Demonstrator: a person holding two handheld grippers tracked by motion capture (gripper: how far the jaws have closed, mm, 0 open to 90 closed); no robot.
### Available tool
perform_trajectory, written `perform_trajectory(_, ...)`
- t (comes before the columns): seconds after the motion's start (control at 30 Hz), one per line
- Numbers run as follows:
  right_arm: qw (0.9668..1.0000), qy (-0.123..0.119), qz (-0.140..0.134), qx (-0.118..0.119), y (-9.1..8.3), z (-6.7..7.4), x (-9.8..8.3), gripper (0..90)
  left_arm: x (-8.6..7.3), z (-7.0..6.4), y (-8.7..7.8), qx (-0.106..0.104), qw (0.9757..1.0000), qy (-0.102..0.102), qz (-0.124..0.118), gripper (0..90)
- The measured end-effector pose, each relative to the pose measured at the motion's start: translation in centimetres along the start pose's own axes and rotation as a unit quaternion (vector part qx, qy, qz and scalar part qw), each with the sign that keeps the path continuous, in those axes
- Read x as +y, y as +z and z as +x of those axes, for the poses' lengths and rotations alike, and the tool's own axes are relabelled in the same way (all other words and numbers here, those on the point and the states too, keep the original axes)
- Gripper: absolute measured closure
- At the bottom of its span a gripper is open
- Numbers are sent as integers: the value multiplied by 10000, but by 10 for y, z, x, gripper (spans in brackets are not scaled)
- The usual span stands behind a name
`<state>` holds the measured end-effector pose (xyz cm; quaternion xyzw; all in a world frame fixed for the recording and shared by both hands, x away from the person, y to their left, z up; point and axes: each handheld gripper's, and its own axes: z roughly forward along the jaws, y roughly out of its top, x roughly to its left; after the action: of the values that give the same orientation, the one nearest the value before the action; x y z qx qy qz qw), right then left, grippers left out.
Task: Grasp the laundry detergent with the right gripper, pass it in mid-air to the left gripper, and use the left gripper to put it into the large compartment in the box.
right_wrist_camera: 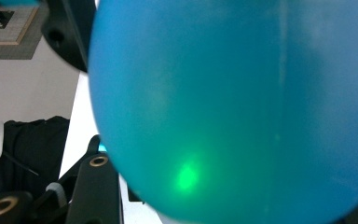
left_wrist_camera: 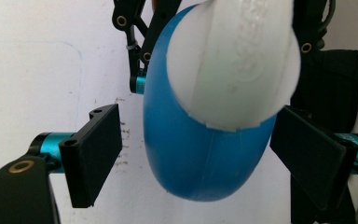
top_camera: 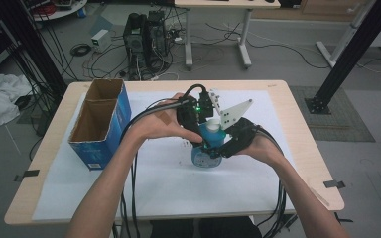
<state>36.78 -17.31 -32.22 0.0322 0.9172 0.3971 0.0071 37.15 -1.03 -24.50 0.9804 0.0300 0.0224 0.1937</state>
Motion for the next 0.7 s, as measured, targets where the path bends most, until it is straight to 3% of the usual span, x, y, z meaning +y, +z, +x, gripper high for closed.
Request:
perform_trajectory(0.07,9998,-164,-80,-48,1,-2,0,454,0,0,2,-13,10000,-4,3,168)
perform_trajectory(0.17,9999,-103,-10,-23,1,-1,0,454,1,-1,3,-11,10000,9,14,168)
perform_trajectory(0.27,9994,-331,-120,-16,3,-4,1,454,2,-1,4,-52,10000,58,28,168)
perform_trajectory(0.3,9999,-49,-119,-31,3,-1,2,454,2,-1,4,-64,10000,64,33,168)
perform_trajectory(0.37,9998,-168,-72,-35,3,-2,2,454,2,-1,6,-48,10000,41,31,168)
perform_trajectory(0.4,9999,-58,-112,-39,3,-1,2,454,2,-1,6,-55,10000,39,29,168)
perform_trajectory(0.5,9999,-61,-110,-28,4,-1,3,454,3,-1,7,-71,9998,124,133,170)
perform_trajectory(0.53,9999,-78,-98,-18,4,-1,3,454,3,-2,9,-66,9999,48,73,171)
perform_trajectory(0.6,9999,-95,-93,-24,4,-2,2,454,4,-1,8,-38,9998,125,142,175)
perform_trajectory(0.7,9999,-103,-77,-19,5,-2,2,454,4,-1,8,-39,9999,75,81,193)
